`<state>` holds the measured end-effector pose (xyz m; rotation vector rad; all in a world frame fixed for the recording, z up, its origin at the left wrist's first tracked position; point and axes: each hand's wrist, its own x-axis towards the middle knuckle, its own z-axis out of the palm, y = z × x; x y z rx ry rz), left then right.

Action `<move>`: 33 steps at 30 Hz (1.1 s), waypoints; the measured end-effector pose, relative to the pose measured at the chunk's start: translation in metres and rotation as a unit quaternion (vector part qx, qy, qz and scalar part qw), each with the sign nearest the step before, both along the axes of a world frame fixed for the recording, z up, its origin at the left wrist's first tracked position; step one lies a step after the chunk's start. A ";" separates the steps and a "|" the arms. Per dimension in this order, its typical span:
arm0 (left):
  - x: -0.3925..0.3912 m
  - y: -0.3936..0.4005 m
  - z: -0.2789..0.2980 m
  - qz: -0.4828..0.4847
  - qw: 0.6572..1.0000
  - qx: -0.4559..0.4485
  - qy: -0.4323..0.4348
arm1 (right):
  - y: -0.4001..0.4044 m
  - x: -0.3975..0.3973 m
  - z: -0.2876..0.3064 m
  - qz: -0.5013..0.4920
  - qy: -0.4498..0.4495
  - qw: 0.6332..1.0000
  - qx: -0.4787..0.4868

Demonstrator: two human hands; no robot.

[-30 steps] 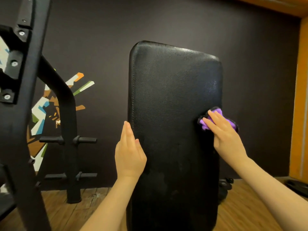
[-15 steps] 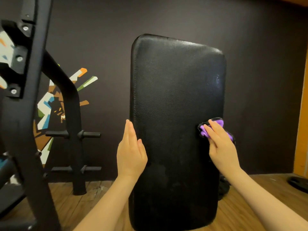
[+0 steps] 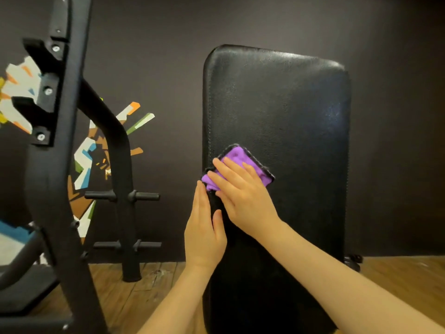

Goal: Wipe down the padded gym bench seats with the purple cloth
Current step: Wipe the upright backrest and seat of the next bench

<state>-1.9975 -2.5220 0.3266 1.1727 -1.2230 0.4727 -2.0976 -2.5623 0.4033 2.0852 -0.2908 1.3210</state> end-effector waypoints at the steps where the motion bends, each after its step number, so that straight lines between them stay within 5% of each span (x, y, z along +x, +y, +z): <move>1: 0.001 -0.001 -0.001 -0.009 1.000 -0.001 0.002 | -0.001 -0.001 -0.006 -0.002 0.005 1.000 -0.009; 15: 0.002 -0.001 -0.005 -0.013 1.000 -0.007 -0.001 | -0.048 -0.075 -0.021 -0.046 0.134 0.986 -0.083; 22: -0.002 0.003 -0.004 0.007 1.000 -0.005 -0.004 | -0.086 -0.175 -0.038 -0.125 0.026 0.992 0.001; 33: -0.003 0.001 -0.005 0.025 1.000 -0.017 -0.008 | -0.080 -0.167 -0.064 -0.134 -0.133 0.978 0.089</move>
